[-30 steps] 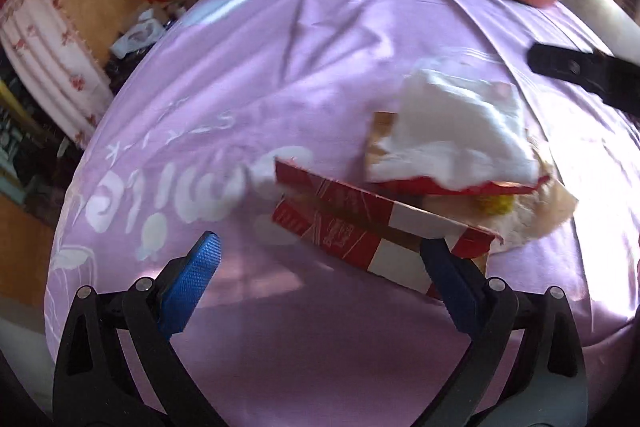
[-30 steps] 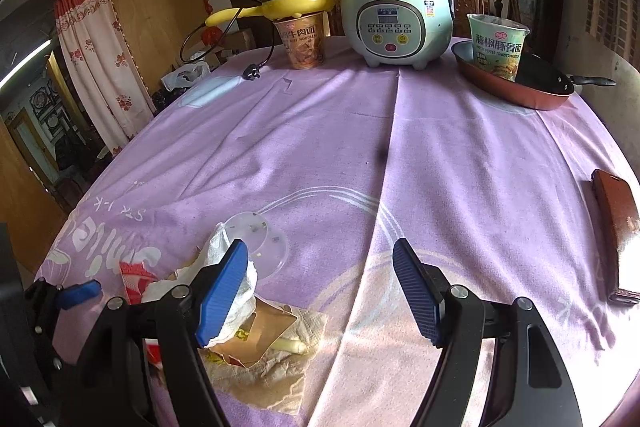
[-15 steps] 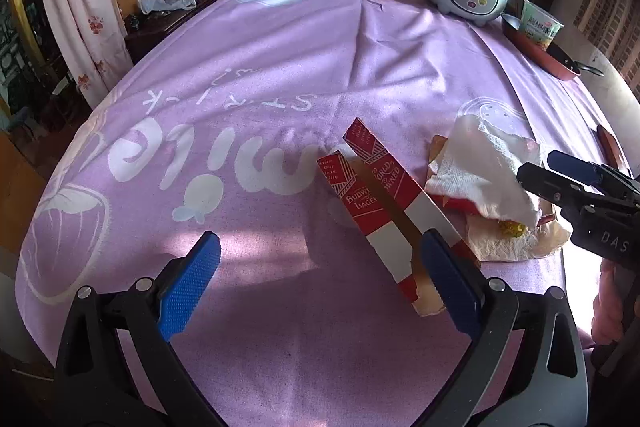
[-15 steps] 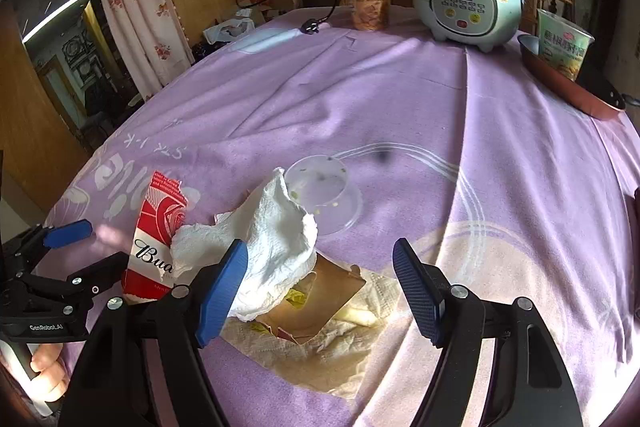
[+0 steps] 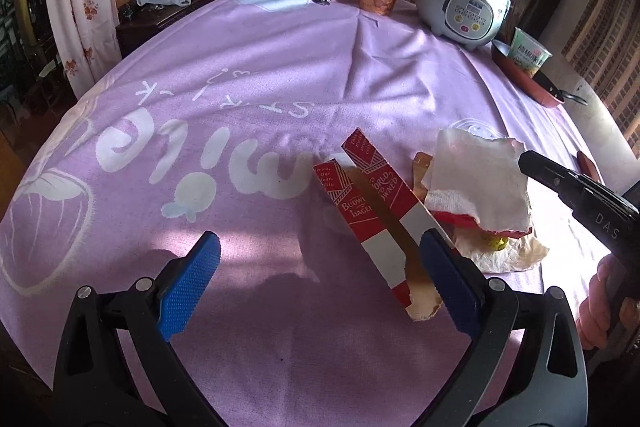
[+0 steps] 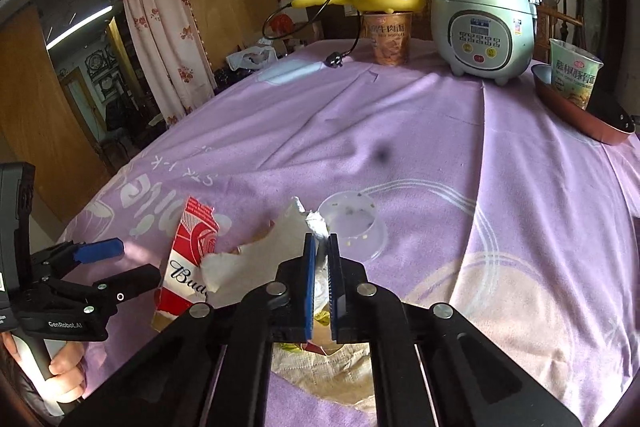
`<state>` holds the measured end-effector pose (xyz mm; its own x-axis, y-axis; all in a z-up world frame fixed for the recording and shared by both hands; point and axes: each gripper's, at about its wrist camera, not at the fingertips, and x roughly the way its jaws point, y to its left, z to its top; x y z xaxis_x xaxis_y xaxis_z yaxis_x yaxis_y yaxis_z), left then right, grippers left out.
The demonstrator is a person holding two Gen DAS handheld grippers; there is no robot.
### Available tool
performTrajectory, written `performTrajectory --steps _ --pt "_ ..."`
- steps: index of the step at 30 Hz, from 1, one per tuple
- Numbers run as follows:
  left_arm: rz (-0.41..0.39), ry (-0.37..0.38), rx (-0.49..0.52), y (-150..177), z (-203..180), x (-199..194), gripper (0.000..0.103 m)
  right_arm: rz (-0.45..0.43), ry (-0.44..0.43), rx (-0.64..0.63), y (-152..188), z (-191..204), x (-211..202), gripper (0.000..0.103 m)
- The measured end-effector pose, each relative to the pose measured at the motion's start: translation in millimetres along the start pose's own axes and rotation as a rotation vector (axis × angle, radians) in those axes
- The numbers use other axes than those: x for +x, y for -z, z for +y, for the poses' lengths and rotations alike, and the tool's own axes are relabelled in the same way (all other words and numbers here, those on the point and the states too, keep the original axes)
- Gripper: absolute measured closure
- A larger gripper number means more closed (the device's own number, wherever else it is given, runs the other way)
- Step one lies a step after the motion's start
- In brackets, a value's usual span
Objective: Collect trash
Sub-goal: 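Grasp the red-and-white Budweiser carton with the left gripper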
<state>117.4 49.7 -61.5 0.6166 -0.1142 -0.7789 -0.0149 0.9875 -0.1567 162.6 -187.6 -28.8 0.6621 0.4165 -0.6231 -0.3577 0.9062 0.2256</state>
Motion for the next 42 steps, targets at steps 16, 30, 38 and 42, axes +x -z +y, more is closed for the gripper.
performTrajectory --steps 16,30,38,42 --pt "0.143 0.078 0.009 -15 -23 38 0.027 0.002 0.036 0.083 -2 -17 -3 0.095" --pt "0.138 0.096 0.067 -7 -33 33 0.055 0.060 0.039 0.113 2 -20 8 0.056" --pt "0.138 0.088 0.090 -9 -40 36 0.047 0.101 0.045 0.104 5 -19 24 0.052" --pt "0.130 0.153 0.060 -9 -33 33 0.060 0.083 -0.031 0.116 4 -17 22 0.100"
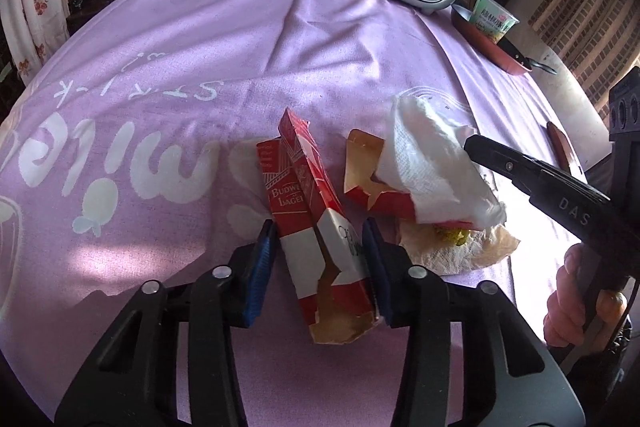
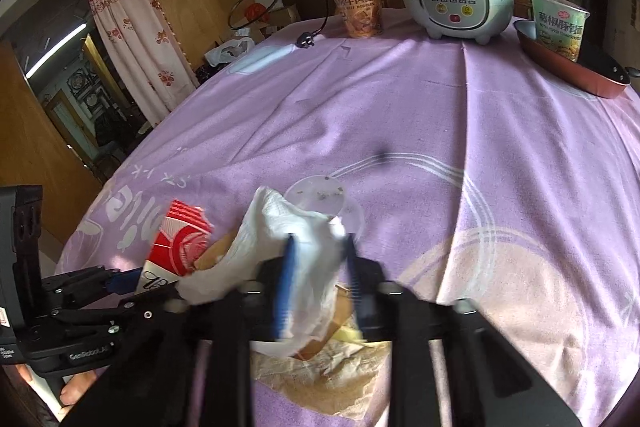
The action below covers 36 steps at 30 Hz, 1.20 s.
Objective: Collect trash
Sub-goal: 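Grasp the red-and-white Budweiser carton with the left gripper, then carry the carton and tissue with both grippers over the wastebasket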
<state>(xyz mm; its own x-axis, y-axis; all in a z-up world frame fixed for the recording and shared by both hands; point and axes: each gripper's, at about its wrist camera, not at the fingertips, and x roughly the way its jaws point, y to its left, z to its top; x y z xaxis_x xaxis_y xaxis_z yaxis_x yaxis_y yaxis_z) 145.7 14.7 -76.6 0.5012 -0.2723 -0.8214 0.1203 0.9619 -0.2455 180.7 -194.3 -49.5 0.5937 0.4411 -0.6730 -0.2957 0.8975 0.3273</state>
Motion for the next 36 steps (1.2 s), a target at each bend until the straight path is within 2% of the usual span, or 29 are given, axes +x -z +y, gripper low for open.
performTrajectory --steps 3,6,16,28,36 --pt "-0.031 0.008 -0.017 1 3 -7 0.063 -0.075 0.010 -0.025 -2 5 -15 0.100" --pt "-0.058 -0.017 -0.014 2 1 -14 0.066 -0.120 0.013 -0.036 -5 6 -25 0.100" --pt "-0.175 -0.089 -0.006 8 4 -64 0.068 -0.143 -0.004 -0.014 -6 2 -34 0.100" --pt "-0.264 -0.219 -0.148 38 67 -133 0.068 -0.199 -0.075 -0.030 -4 19 -54 0.101" --pt "-0.326 -0.311 -0.218 70 108 -182 0.068 -0.212 -0.147 -0.110 -5 80 -64 0.101"
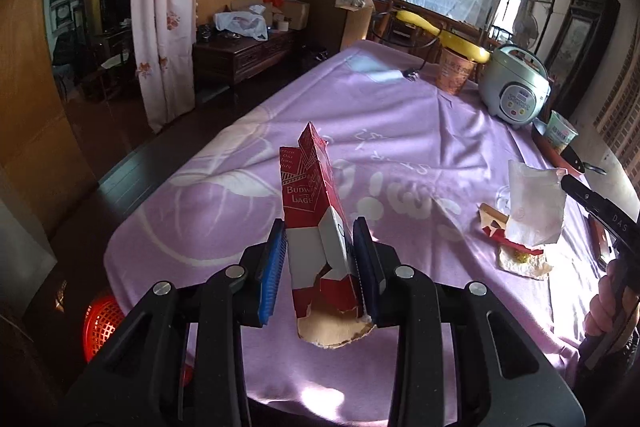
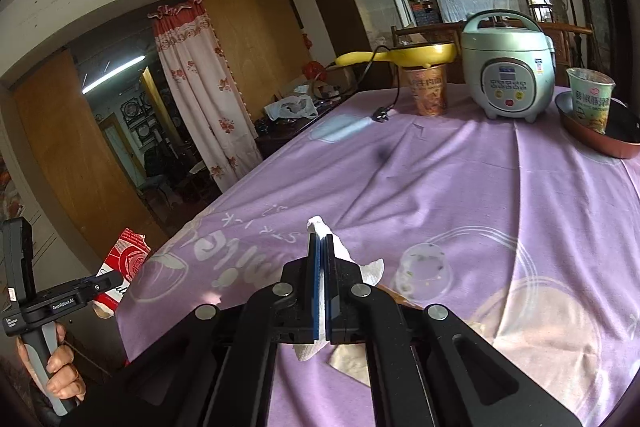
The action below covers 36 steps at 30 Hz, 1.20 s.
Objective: Collect trash
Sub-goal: 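Carry the carton and tissue with both grippers over the wastebasket, then open the left gripper to drop the carton while the right drops the tissue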
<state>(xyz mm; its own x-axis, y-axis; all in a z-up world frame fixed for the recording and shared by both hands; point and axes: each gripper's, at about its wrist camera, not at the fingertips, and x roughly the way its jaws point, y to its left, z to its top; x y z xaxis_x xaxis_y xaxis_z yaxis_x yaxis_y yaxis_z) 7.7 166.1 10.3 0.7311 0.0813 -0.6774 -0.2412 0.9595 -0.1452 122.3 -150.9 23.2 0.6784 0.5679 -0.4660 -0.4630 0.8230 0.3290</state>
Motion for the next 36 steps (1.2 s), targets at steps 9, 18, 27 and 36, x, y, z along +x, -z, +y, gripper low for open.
performTrajectory --steps 9,18,27,36 --pt "-0.032 -0.078 -0.107 20 80 -32 0.068 0.020 -0.117 -0.078 -9 85 10 0.101" --pt "0.028 -0.219 -0.273 78 195 -53 0.068 0.120 -0.293 -0.205 13 211 42 0.101" --pt "0.210 -0.224 -0.427 148 282 -15 0.065 0.277 -0.404 -0.322 56 319 86 0.101" --pt "0.221 -0.221 -0.529 174 313 -12 0.046 0.440 -0.434 -0.409 114 384 131 0.101"
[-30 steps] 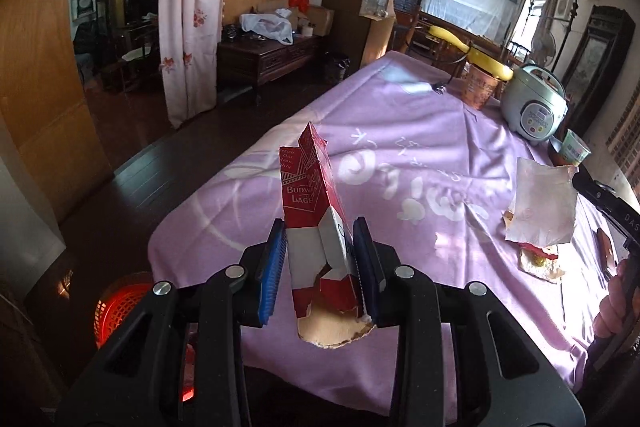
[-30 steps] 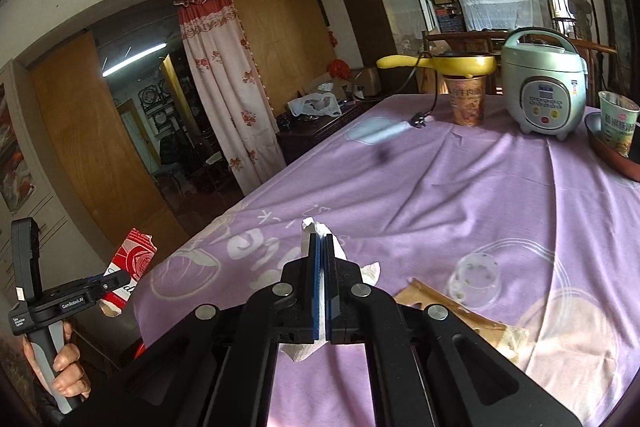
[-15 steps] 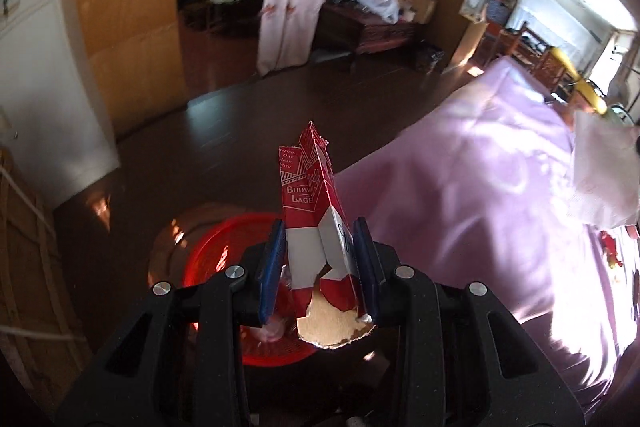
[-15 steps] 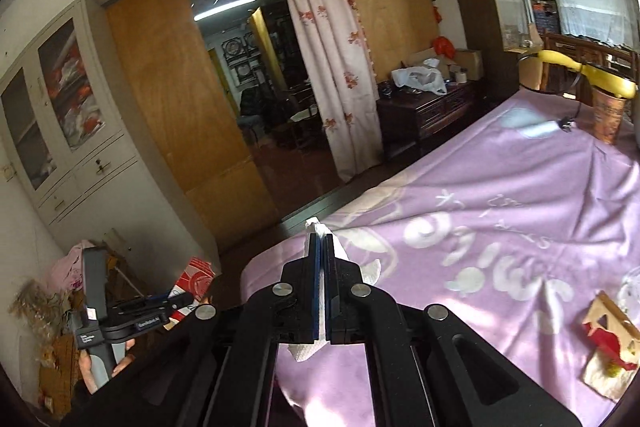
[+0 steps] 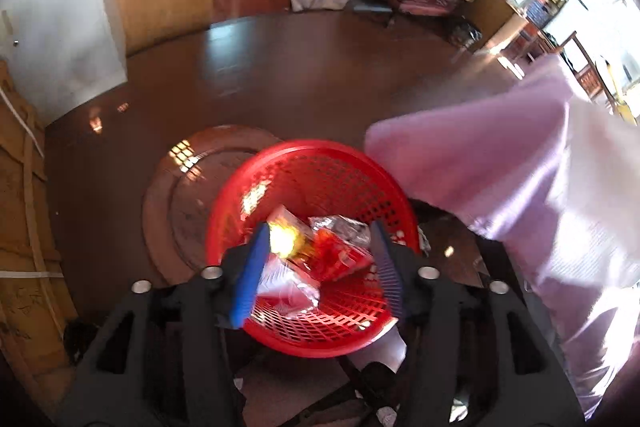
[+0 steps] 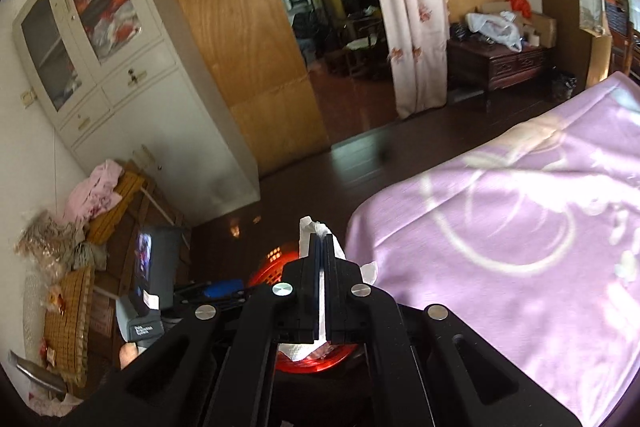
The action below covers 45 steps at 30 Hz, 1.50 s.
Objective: Collect trash
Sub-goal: 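Open the left gripper to drop the carton while the right drops the tissue, then move both grippers back over the table toward the brown paper scraps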
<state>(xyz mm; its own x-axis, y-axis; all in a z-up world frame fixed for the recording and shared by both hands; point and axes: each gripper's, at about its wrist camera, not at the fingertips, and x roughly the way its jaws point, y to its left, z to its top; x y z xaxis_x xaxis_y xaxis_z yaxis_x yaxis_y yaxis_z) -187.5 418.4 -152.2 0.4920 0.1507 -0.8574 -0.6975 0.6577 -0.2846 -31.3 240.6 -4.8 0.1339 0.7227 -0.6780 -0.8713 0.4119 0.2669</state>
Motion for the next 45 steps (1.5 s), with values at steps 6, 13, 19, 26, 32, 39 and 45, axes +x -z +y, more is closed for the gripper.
performTrajectory --steps 6,13,19,26,32,39,45 --pt "-0.063 -0.059 -0.024 -6 15 -11 0.029 0.104 -0.004 -0.024 12 14 50 0.101" --pt "-0.084 -0.090 -0.034 -12 20 -16 0.018 0.203 -0.009 -0.038 18 27 85 0.091" --pt "-0.082 -0.107 -0.024 -14 12 -15 0.017 0.166 -0.003 -0.021 22 19 75 0.081" --pt "-0.106 -0.127 0.011 -13 -5 -26 0.017 0.124 0.004 0.005 25 2 53 0.075" --pt "-0.130 -0.151 0.061 -9 -30 -38 0.015 0.094 0.008 0.022 26 -14 32 0.072" --pt "-0.169 -0.188 0.138 -3 -64 -53 0.014 0.042 0.012 0.035 28 -28 3 0.066" --pt "-0.216 -0.200 0.214 4 -100 -69 0.013 -0.026 0.027 0.062 30 -50 -31 0.063"
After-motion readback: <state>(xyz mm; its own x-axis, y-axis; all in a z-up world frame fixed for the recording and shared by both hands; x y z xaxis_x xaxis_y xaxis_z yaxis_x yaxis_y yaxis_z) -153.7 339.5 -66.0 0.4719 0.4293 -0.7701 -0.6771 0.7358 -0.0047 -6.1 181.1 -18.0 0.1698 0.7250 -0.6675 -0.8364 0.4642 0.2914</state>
